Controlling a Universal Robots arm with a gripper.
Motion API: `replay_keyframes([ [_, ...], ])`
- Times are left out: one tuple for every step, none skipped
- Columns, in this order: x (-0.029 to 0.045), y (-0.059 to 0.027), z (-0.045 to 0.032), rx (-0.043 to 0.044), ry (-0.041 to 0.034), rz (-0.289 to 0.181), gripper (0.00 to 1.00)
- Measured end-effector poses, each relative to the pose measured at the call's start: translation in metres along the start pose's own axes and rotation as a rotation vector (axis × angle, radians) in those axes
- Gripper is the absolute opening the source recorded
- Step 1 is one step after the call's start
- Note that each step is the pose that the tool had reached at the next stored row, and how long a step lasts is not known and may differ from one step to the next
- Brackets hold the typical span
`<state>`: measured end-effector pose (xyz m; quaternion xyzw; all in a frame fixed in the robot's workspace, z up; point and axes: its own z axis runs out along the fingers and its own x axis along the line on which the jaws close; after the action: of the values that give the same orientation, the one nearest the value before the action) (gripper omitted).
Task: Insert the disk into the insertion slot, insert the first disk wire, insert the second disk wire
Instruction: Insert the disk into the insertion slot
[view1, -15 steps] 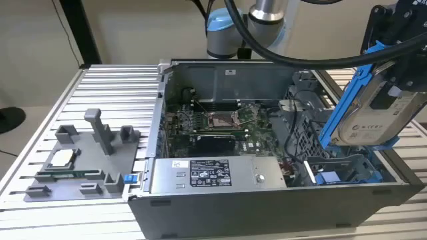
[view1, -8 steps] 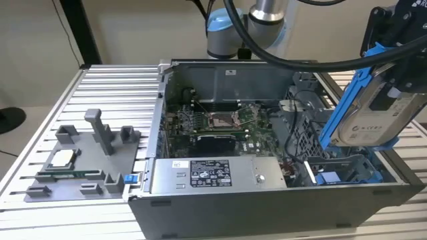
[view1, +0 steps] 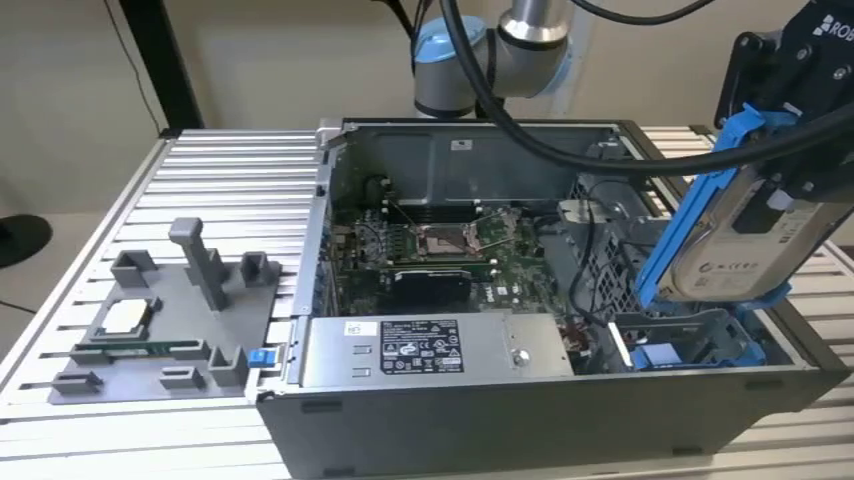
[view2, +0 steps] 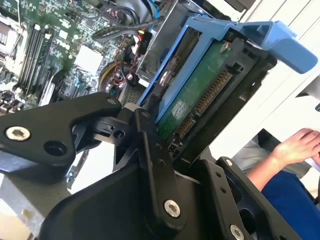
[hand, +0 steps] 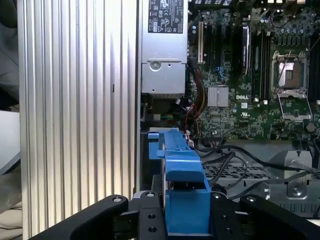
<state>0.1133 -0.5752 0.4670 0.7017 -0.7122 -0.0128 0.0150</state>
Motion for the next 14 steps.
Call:
replay_keyframes([
  [0.0000,-0.0003,0.0018,0.0000,0.0000,0.000,0.00],
  [0.0000,-0.0005,0.0036,0.0000,0.0000,0.000,0.00],
  [0.0000,-0.0006,0.0054,0.0000,-0.0001,0.000,0.00],
  [0.0000,-0.0008,0.0071,0.0000,-0.0001,0.000,0.00],
  [0.0000,-0.0010,0.0090,0.0000,0.0000,0.000,0.00],
  [0.0000,-0.0011,0.0107,0.0000,0.0000,0.000,0.00],
  [0.0000,-0.0013,0.0126,0.0000,0.0000,0.000,0.00],
  [0.0000,-0.0013,0.0144,0.0000,0.0000,0.000,0.00],
  [0.0000,-0.0014,0.0163,0.0000,-0.0001,0.000,0.00],
  [-0.0001,-0.0015,0.0180,0.0000,-0.0001,-0.001,0.00],
  [-0.0001,-0.0016,0.0199,0.0000,-0.0001,0.000,0.00],
  [-0.0001,-0.0017,0.0216,0.0000,0.0000,-0.001,0.00],
  [-0.0001,-0.0017,0.0234,0.0000,0.0000,0.000,0.00],
  [-0.0001,-0.0019,0.0253,0.0000,0.0000,-0.001,0.00],
])
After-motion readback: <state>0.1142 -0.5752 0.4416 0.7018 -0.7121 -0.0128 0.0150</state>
